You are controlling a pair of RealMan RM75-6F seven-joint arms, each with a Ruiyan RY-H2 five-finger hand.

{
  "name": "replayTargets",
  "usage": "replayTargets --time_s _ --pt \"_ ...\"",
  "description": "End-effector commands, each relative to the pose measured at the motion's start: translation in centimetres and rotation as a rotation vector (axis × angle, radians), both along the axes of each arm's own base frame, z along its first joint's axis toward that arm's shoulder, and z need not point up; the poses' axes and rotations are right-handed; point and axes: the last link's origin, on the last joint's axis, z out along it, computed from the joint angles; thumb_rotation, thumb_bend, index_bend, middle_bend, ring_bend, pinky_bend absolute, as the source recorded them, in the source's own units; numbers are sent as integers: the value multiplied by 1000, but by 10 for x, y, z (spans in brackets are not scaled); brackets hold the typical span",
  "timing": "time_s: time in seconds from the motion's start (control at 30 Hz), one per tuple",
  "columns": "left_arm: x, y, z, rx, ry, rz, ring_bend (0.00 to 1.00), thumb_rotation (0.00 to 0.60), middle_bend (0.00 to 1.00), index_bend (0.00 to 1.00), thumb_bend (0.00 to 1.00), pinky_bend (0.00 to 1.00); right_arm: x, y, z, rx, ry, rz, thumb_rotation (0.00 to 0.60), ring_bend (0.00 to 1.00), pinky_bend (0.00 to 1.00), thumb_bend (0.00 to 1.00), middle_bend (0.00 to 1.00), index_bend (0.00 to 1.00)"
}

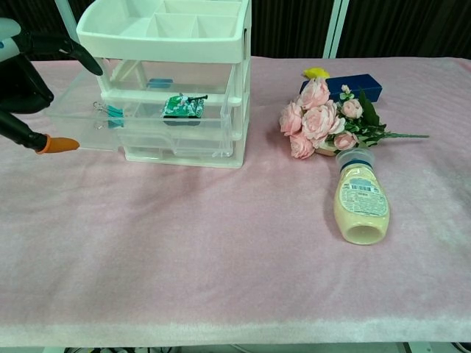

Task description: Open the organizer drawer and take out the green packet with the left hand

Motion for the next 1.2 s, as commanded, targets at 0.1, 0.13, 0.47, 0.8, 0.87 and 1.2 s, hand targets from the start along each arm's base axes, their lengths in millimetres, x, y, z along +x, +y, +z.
replayTargets --time_s 0.1,0.13,0.47,0.8,0.87,1.2 --pt "3 -1 4 1 -11 -1 899 600 973 238 154 999 0 0 0 0 0 1 600 0 121 46 0 0" --pt "5 -1 6 5 -16 -5 905 600 979 240 154 1000 0 0 0 0 -1 0 600 0 121 46 0 0" --pt "47 22 35 96 62 -136 985 600 1000 342 154 1000 1 1 -1 5 -3 2 600 0 121 45 0 0" --pt "90 71 42 51 370 -268 1000 600 1000 417 122 1000 1 1 0 5 -13 0 600 0 121 45 0 0" --pt "88 79 41 10 426 -301 1000 600 1000 409 106 1000 0 0 0 4 -16 -3 600 0 121 45 0 0" --pt "77 90 35 -77 525 -410 1000 600 1000 401 90 1000 0 0 0 5 -26 -10 600 0 121 45 0 0"
